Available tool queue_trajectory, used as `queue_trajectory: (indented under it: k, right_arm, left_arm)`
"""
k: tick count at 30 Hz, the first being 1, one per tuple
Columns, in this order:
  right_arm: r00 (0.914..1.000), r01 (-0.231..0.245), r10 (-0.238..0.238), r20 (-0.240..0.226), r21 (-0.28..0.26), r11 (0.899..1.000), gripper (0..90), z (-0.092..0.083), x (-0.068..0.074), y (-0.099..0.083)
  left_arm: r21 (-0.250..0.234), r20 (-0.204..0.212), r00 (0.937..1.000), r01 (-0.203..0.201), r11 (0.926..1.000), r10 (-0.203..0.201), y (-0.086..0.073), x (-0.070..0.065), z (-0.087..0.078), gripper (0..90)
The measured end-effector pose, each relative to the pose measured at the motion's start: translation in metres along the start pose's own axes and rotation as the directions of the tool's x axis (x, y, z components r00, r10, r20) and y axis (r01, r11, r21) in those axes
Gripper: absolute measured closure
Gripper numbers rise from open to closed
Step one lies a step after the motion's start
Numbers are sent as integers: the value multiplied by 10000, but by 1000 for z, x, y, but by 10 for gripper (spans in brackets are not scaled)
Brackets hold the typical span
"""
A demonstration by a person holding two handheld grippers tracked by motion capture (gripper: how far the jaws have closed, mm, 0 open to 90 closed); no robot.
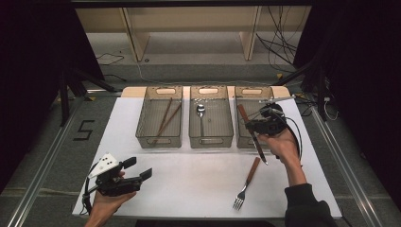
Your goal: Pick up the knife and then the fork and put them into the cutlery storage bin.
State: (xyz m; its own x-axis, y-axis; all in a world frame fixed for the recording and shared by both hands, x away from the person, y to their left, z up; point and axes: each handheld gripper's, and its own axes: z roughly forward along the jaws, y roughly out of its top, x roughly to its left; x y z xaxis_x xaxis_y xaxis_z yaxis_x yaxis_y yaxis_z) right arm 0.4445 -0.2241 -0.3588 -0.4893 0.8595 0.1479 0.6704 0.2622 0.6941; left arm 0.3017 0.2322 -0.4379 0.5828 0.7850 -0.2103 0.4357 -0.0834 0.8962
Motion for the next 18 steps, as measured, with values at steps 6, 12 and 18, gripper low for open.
queue_trajectory:
  k: [6,12,18]
  right_arm:
    - [9999,-79,81,109,-128,9999,769,-1,-6,12]
    - [9993,-270,278,232,-341,9991,768,0,-14,25]
    - [9974,-626,645,327,-557,9965,769,2,-24,36]
  left_arm:
    - [-30,24,10000,-3,10000,3,0,0,0,203]
    - [-82,50,10000,-5,10000,5,0,0,0,202]
    - [-101,74,10000,-25,9999,26,0,-1,0,202]
